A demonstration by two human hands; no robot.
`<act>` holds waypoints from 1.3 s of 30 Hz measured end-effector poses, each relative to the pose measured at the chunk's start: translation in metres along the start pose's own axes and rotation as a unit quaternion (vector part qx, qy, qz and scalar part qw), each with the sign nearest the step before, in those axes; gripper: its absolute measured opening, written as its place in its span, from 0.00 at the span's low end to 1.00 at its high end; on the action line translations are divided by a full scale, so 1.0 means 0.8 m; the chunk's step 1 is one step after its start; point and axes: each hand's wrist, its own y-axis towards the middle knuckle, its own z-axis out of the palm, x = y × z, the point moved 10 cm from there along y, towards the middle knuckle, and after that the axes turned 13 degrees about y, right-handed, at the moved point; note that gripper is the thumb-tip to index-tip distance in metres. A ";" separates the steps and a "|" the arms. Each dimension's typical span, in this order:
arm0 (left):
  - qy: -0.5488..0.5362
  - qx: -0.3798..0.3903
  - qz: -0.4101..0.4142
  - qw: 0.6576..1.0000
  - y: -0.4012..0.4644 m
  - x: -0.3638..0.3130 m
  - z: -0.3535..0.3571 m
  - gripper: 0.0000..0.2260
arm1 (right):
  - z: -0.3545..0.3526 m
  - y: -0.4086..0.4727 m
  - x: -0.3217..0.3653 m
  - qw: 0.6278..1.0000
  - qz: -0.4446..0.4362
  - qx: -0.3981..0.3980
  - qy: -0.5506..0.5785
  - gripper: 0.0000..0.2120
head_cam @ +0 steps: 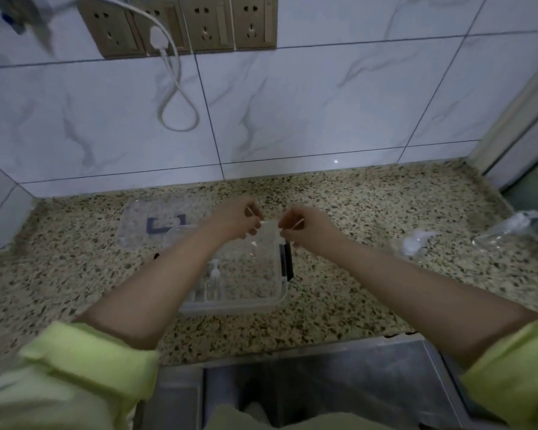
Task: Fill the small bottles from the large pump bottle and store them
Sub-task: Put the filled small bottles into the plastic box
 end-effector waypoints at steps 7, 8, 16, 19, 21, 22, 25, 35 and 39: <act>0.034 0.017 0.080 0.996 0.043 -0.086 0.015 0.04 | -0.093 -0.006 -0.019 0.996 0.000 -0.091 0.019 0.06; 0.037 0.023 0.094 0.995 0.052 -0.101 0.018 0.04 | -0.107 -0.008 -0.023 0.995 0.003 -0.102 0.017 0.06; 0.036 0.071 0.200 0.977 0.091 -0.228 0.060 0.05 | -0.241 -0.052 -0.043 0.973 0.010 -0.229 0.024 0.07; 0.038 0.086 0.233 0.968 0.096 -0.277 0.080 0.06 | -0.288 -0.080 -0.077 0.960 0.031 -0.275 0.035 0.08; 0.041 0.101 0.250 0.962 0.100 -0.306 0.095 0.06 | -0.319 -0.099 -0.107 0.950 0.052 -0.307 0.037 0.07; 0.040 0.111 0.258 0.959 0.102 -0.323 0.105 0.06 | -0.336 -0.109 -0.124 0.943 0.064 -0.325 0.038 0.06; 0.038 0.138 0.264 0.954 0.112 -0.357 0.131 0.07 | -0.380 -0.133 -0.176 0.922 0.102 -0.371 0.039 0.06; 0.057 0.214 0.256 0.941 0.171 -0.500 0.261 0.07 | -0.479 -0.176 -0.388 0.909 0.383 -0.165 -0.011 0.16; 0.107 0.245 0.237 0.934 0.188 -0.534 0.320 0.17 | -0.539 -0.182 -0.425 0.901 0.382 -0.200 -0.044 0.22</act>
